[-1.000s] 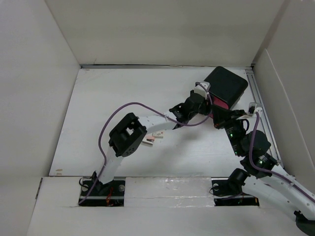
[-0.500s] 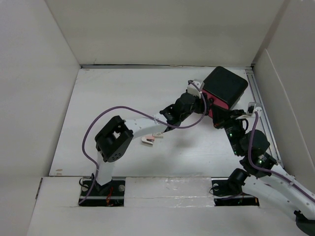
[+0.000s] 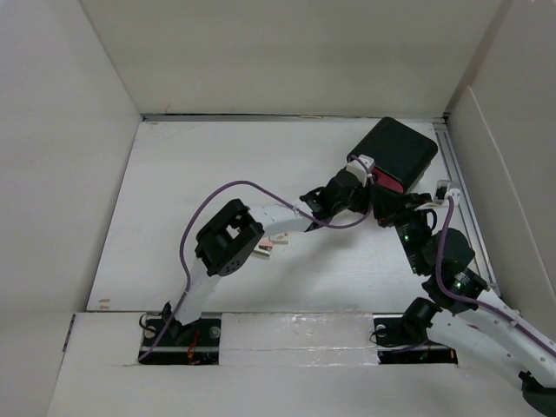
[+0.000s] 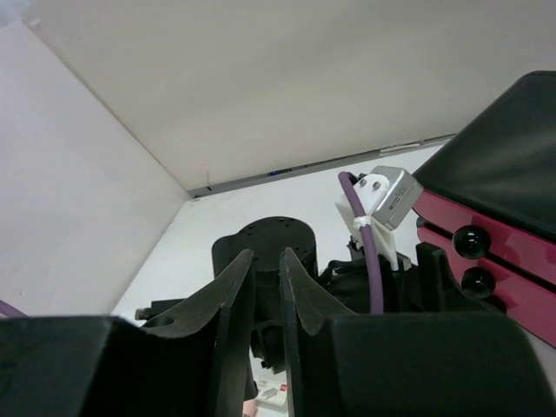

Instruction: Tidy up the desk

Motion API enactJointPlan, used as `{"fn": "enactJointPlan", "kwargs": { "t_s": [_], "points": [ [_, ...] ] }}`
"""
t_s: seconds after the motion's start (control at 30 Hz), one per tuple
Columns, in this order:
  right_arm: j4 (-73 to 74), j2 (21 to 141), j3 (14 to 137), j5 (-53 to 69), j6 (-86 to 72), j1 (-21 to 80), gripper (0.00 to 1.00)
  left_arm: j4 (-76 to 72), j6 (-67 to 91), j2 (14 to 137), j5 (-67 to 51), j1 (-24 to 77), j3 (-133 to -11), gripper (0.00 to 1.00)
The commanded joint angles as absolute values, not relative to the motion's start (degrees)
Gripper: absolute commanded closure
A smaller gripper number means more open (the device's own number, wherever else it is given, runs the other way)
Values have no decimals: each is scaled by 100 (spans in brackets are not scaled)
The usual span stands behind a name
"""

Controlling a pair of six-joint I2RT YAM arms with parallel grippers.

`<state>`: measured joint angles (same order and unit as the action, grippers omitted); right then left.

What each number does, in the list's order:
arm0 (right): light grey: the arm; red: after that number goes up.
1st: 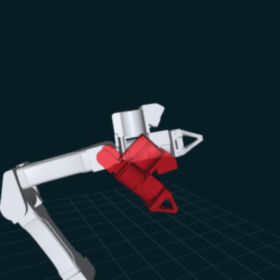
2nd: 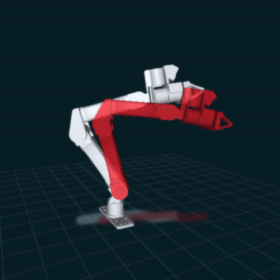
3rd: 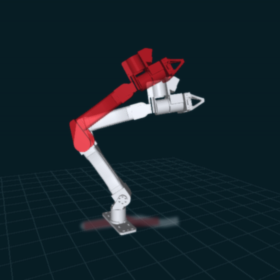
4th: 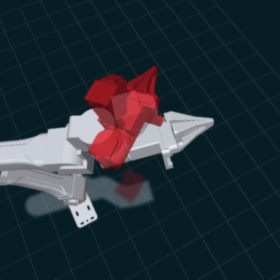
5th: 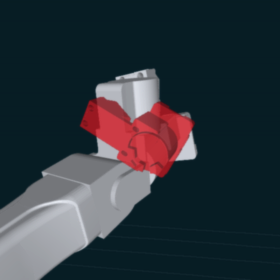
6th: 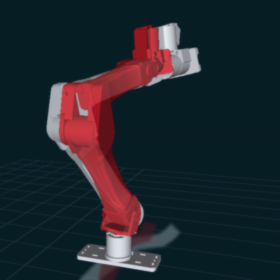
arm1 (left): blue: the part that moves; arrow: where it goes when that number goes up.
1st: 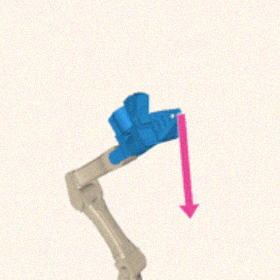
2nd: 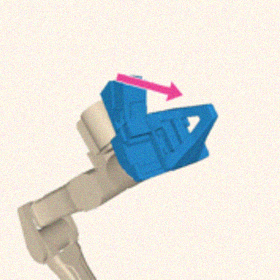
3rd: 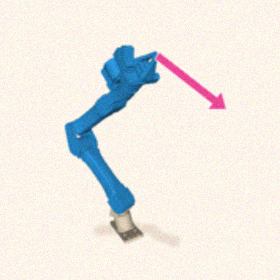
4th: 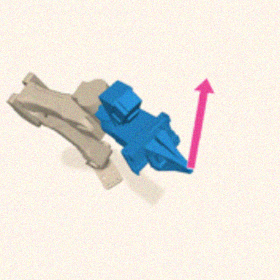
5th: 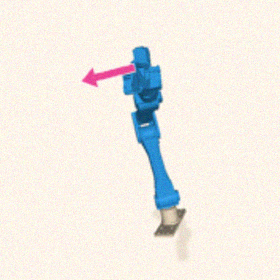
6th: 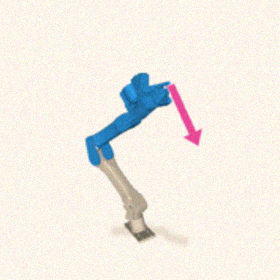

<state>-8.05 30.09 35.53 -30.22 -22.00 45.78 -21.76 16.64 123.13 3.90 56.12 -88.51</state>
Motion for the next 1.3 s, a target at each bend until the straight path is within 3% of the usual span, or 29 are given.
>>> {"fn": "enactJointPlan", "kwargs": {
  "t_s": [0.0, 0.37, 0.47, 0.6, 0.8, 1.27],
  "points": [
    [-1055, 3050, 3665, -3024, -2153, 4553, 76, -2119, 1459, 12418, 439, 5572, -9360, 47],
    [-1055, 3094, 3665, -3015, -2136, 4553, 73, -1811, 1248, 12911, 747, 5572, -10160, 47],
    [-1055, 3085, 3674, -3006, -2136, 4553, 73, -1793, 1213, 12990, 765, 5572, -10265, 52],
    [-1063, 3094, 3665, -3006, -2136, 4553, 73, -1793, 1204, 12964, 800, 5572, -10231, 75],
    [-1072, 3138, 3665, -3041, -2136, 4553, 72, -2047, 1265, 12544, 817, 5572, -9643, 93],
    [-1107, 3226, 3665, -3076, -2118, 4553, 73, -2487, 1433, 11330, 554, 5572, -7928, 100]
  ]
}}
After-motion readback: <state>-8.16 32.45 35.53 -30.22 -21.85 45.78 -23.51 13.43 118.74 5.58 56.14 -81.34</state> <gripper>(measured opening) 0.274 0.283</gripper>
